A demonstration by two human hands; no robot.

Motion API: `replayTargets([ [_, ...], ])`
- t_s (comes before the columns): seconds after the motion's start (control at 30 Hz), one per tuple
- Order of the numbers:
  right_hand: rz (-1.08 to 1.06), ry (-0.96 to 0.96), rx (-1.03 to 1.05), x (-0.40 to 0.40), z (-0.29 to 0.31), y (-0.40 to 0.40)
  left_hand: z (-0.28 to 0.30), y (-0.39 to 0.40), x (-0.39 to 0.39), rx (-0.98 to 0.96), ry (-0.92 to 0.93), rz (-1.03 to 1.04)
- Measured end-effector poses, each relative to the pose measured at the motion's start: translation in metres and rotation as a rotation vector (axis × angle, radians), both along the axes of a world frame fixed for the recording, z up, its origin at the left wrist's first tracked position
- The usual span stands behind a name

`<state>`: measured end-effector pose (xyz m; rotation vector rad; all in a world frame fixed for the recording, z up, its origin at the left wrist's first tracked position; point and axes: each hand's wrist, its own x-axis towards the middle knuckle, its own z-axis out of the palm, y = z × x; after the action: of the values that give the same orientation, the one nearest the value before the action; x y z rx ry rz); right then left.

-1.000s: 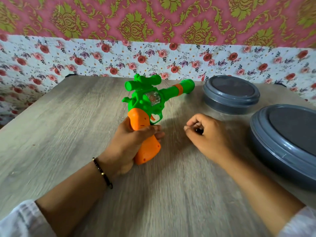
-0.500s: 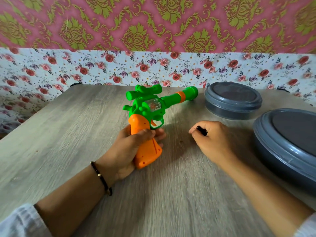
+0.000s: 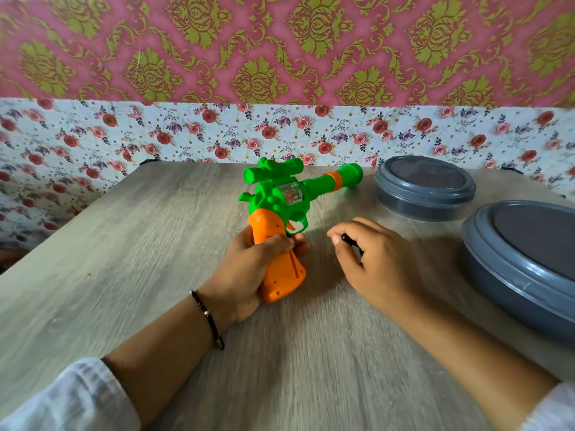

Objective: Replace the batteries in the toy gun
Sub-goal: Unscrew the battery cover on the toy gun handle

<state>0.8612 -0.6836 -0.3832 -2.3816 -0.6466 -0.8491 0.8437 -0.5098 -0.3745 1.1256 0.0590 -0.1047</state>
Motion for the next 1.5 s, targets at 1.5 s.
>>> replayTargets([
  [1.5, 0.101, 0.36, 0.293, -0.044, 0.014, 0.049, 0.001, 0.0, -0.002, -0.109, -0.119, -0.253],
])
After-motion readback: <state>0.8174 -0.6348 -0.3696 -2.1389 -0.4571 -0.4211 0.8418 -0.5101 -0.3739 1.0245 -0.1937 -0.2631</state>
